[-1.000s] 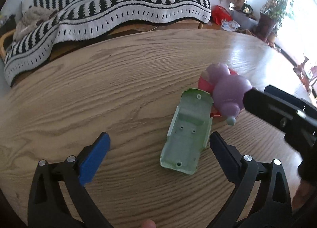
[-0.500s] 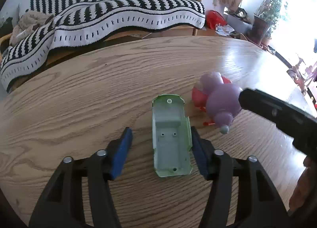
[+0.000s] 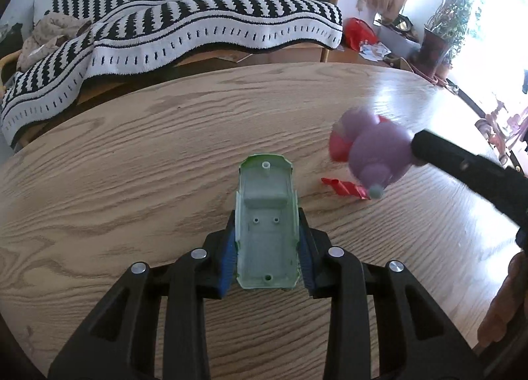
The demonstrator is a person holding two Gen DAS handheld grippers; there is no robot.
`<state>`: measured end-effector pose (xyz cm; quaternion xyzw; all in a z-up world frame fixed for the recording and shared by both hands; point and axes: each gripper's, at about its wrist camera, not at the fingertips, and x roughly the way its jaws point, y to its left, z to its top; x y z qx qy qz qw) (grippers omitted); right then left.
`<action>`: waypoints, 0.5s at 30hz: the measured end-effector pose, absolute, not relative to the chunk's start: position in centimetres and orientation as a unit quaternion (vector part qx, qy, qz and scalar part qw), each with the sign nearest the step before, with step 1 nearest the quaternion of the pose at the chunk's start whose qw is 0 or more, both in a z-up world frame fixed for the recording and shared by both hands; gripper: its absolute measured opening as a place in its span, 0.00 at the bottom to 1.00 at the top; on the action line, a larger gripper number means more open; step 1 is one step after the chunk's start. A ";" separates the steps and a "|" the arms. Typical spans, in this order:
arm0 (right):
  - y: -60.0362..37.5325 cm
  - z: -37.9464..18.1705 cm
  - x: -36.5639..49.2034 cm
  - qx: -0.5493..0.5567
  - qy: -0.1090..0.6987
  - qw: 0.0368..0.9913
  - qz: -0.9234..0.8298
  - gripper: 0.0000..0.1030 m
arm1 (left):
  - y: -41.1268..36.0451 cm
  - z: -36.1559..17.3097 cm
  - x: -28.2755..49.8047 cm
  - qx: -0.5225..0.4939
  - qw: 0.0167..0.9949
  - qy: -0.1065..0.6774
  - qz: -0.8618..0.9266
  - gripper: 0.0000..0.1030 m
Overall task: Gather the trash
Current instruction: 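Grasp the green plastic tray with the left tool while the right tool grasps the pink toy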
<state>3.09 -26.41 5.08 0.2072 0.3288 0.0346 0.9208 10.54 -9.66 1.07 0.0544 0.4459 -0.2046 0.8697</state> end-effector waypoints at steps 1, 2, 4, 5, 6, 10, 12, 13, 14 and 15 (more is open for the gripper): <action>-26.5 5.3 3.0 0.209 0.324 0.922 0.032 0.12 | -9.7 1.1 10.5 0.055 0.870 0.445 -0.205 0.31; -26.7 5.5 2.8 0.212 0.318 0.924 0.029 0.12 | -9.7 1.2 10.4 0.055 0.870 0.445 -0.205 0.31; -27.0 5.8 2.6 0.214 0.312 0.925 0.025 0.12 | -9.8 1.4 10.3 0.056 0.870 0.444 -0.205 0.31; -27.2 5.8 2.6 0.214 0.312 0.925 0.023 0.12 | -9.9 1.4 10.3 0.056 0.870 0.444 -0.206 0.31; -27.3 5.8 2.7 0.215 0.312 0.925 0.021 0.12 | -9.9 1.4 10.2 0.057 0.870 0.444 -0.206 0.31; -27.3 5.5 2.8 0.217 0.318 0.923 0.021 0.12 | -9.9 1.6 10.1 0.059 0.870 0.445 -0.205 0.31; -27.1 5.6 2.8 0.215 0.318 0.923 0.021 0.12 | -9.8 1.7 10.0 0.060 0.870 0.445 -0.204 0.31; -27.1 5.6 2.8 0.216 0.317 0.923 0.021 0.12 | -9.8 1.8 10.0 0.061 0.870 0.445 -0.203 0.31; -27.0 5.6 2.8 0.216 0.317 0.923 0.022 0.12 | -9.7 1.9 9.9 0.062 0.870 0.445 -0.203 0.31; -26.9 5.7 2.8 0.216 0.317 0.923 0.023 0.12 | -9.7 1.9 9.9 0.063 0.870 0.445 -0.202 0.31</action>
